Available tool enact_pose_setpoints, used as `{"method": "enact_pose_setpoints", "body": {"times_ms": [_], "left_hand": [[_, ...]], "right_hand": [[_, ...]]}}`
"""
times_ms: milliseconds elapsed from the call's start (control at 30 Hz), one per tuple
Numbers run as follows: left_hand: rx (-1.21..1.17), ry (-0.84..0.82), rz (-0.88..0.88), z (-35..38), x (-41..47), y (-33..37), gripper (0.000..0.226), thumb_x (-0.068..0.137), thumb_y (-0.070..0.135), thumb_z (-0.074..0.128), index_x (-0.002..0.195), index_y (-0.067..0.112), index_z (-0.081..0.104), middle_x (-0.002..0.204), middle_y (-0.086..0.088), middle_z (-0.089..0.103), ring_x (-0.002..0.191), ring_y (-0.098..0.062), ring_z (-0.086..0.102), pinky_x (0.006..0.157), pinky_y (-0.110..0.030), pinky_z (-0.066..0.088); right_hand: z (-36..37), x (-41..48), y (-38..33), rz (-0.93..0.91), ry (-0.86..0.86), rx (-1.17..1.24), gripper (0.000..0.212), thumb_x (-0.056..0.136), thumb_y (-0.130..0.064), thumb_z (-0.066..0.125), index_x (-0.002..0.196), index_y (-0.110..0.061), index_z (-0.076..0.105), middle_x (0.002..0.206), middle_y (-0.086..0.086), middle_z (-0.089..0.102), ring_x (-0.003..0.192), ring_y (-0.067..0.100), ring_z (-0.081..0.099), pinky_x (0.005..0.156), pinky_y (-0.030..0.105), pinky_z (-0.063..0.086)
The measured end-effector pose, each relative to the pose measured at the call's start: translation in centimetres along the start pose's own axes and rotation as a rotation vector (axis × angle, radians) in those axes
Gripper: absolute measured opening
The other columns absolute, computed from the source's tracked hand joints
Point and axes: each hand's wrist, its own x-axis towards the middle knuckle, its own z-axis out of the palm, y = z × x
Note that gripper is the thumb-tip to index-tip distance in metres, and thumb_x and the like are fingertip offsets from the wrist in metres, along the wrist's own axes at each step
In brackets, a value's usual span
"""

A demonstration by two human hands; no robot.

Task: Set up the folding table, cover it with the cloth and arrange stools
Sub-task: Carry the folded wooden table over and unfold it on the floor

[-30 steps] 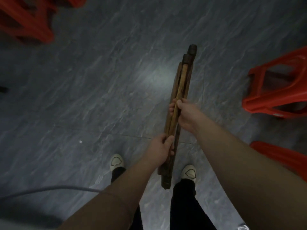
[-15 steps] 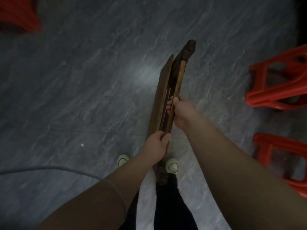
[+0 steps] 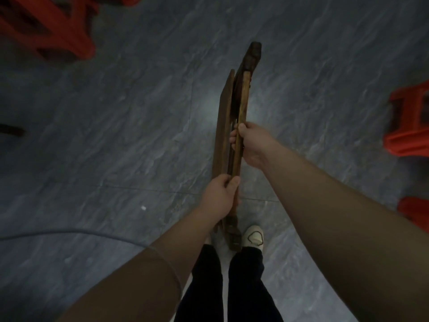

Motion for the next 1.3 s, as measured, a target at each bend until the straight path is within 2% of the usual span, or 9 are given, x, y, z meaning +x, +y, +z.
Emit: {"method": "enact_pose_setpoints", "body": {"times_ms": [267,500,700,733,800,867,1033,1200,1300], "left_hand": [[-0.033,-0.001,-0.010,-0.8,1.8,0.2,0.023,0.103,0.034,0.050,0.087,0.019,0.059,0.081,-0.012,0.069,0.067,-0.028,0.069,0.065,-0.045,0.060],[0.011,0.015,-0.021,-0.6,1.9,0.4,0.027,0.103,0.037,0.049,0.090,0.015,0.059,0.088,-0.015,0.070,0.074,-0.028,0.071,0.072,-0.047,0.061],[0.205,0.008,-0.017,-0.8,2.3,0.4,0.038,0.096,0.056,0.042,0.091,0.023,0.058,0.086,-0.005,0.072,0.082,-0.026,0.071,0.082,-0.048,0.057],[0.253,0.003,-0.009,-0.8,2.3,0.4,0.039,0.097,0.057,0.040,0.092,0.022,0.058,0.089,-0.005,0.071,0.085,-0.025,0.069,0.084,-0.045,0.056],[0.340,0.000,0.012,-1.0,2.3,0.4,0.042,0.101,0.054,0.038,0.098,0.019,0.060,0.093,-0.004,0.070,0.090,-0.023,0.067,0.082,-0.037,0.052],[0.390,0.001,0.018,-1.4,2.1,0.5,0.045,0.103,0.052,0.035,0.104,0.015,0.060,0.093,-0.001,0.066,0.087,-0.018,0.062,0.076,-0.032,0.044],[0.486,0.044,0.089,-1.8,1.6,0.1,0.041,0.104,0.047,0.036,0.112,0.013,0.058,0.091,-0.001,0.062,0.086,-0.020,0.061,0.072,-0.030,0.040],[0.536,0.109,0.108,-2.0,0.7,-0.1,0.041,0.104,0.044,0.038,0.126,0.013,0.055,0.115,-0.011,0.066,0.104,-0.029,0.062,0.089,-0.036,0.050],[0.530,0.106,0.092,-1.8,0.4,0.4,0.040,0.103,0.044,0.040,0.123,0.014,0.055,0.112,-0.011,0.066,0.103,-0.029,0.063,0.088,-0.039,0.052]], "right_hand": [[0.6,2.3,-0.5,0.037,-0.001,-0.015,0.031,0.109,-0.020,0.034,0.128,-0.003,0.053,0.091,0.008,0.055,0.078,0.015,0.055,0.071,0.027,0.051],[-0.2,2.6,-0.2,-0.011,-0.053,-0.136,0.028,0.109,-0.020,0.035,0.125,-0.005,0.051,0.100,0.010,0.060,0.089,0.018,0.061,0.080,0.029,0.056],[-0.9,2.8,-0.2,-0.100,-0.053,-0.351,0.020,0.106,-0.027,0.043,0.101,-0.016,0.058,0.102,0.006,0.067,0.101,0.023,0.066,0.098,0.045,0.054],[-1.0,2.9,-0.1,-0.118,-0.042,-0.411,0.023,0.102,-0.035,0.047,0.103,-0.016,0.060,0.106,0.006,0.068,0.103,0.024,0.066,0.098,0.047,0.053],[-1.7,3.5,0.8,-0.133,-0.018,-0.504,0.061,0.084,-0.061,0.050,0.124,-0.016,0.059,0.121,0.006,0.067,0.112,0.025,0.064,0.099,0.050,0.052],[-2.5,4.3,1.8,-0.154,-0.031,-0.546,0.083,0.075,-0.070,0.048,0.140,-0.018,0.050,0.133,0.005,0.061,0.119,0.024,0.060,0.102,0.048,0.050],[-2.5,1.1,1.2,-0.250,0.003,-0.711,0.042,0.101,-0.034,0.053,0.138,-0.015,0.052,0.126,0.001,0.060,0.112,0.018,0.058,0.094,0.031,0.046],[-4.0,-0.2,2.6,-0.352,0.004,-0.870,0.035,0.103,-0.027,0.050,0.135,-0.014,0.053,0.126,0.006,0.062,0.113,0.019,0.058,0.089,0.027,0.042],[-4.8,-1.2,3.7,-0.379,0.009,-0.921,0.035,0.102,-0.026,0.051,0.134,-0.014,0.054,0.123,0.006,0.063,0.113,0.022,0.059,0.092,0.030,0.044]]}}
